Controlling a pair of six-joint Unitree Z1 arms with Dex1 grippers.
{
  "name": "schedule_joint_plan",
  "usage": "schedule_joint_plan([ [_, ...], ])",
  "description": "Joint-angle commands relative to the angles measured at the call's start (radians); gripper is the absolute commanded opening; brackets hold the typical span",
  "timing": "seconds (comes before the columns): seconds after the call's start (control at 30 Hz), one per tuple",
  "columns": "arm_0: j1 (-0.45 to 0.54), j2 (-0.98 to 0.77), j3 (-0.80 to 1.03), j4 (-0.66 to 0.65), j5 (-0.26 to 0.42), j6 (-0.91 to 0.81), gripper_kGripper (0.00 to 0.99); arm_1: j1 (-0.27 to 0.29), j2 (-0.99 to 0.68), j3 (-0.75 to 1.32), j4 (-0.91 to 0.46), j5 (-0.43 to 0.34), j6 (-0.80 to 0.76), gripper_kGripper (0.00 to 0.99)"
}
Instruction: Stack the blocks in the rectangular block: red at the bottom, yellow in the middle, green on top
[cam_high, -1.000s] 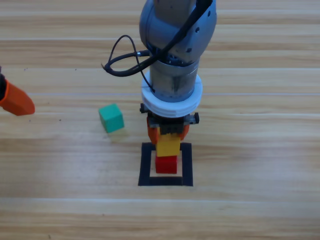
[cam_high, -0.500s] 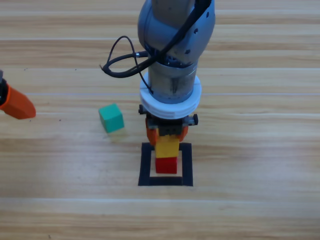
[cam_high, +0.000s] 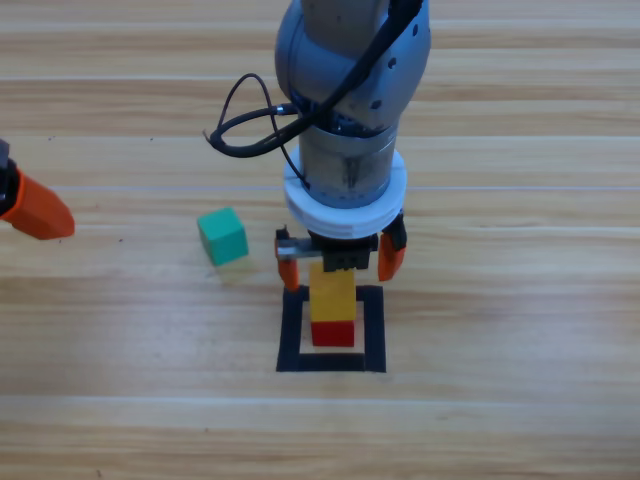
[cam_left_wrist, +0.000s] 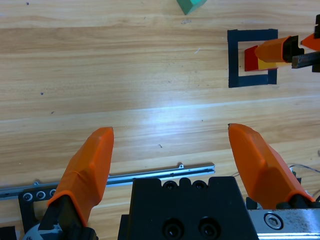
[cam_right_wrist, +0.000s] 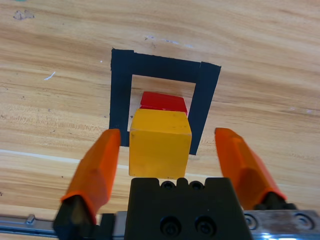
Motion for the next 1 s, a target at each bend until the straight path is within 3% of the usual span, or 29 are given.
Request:
schedule_joint_plan([
  [0.03,0.016,-0.005,0.032,-0.008,-0.006,0.004,0.974,0.036,0.041,-0.020,0.018,-0.022,-0.004,0.990],
  [0.3,0.033,0.033,-0.060,-0.043,0.005,0.007,0.973,0.098,-0.268,0.037,-0.023,-0.140,-0.102,0.990],
  [0.33,0.042,0.059,-0.096,-0.043,0.002,0.010,0.973,0.107,-0.340,0.111,-0.077,-0.145,-0.128,0.990],
  [0.47,0.071,0.179,-0.238,-0.045,-0.023,0.013,0.971,0.128,-0.843,0.812,-0.635,-0.131,-0.254,0.990],
  [0.53,0.090,0.250,-0.307,-0.050,-0.035,0.011,0.971,0.151,-0.966,0.956,-0.717,-0.140,-0.297,0.990],
  [0.7,0.143,0.420,-0.444,-0.048,-0.070,0.011,0.959,0.158,-1.071,1.128,-0.723,-0.109,-0.417,0.990],
  [0.87,0.188,0.558,-0.487,-0.047,-0.072,-0.044,0.943,0.164,-1.085,1.330,-0.867,-0.037,-0.504,0.990],
  [1.0,0.218,0.642,-0.496,-0.036,-0.070,-0.094,0.943,0.164,-1.085,1.375,-0.884,0.018,-0.593,0.990],
])
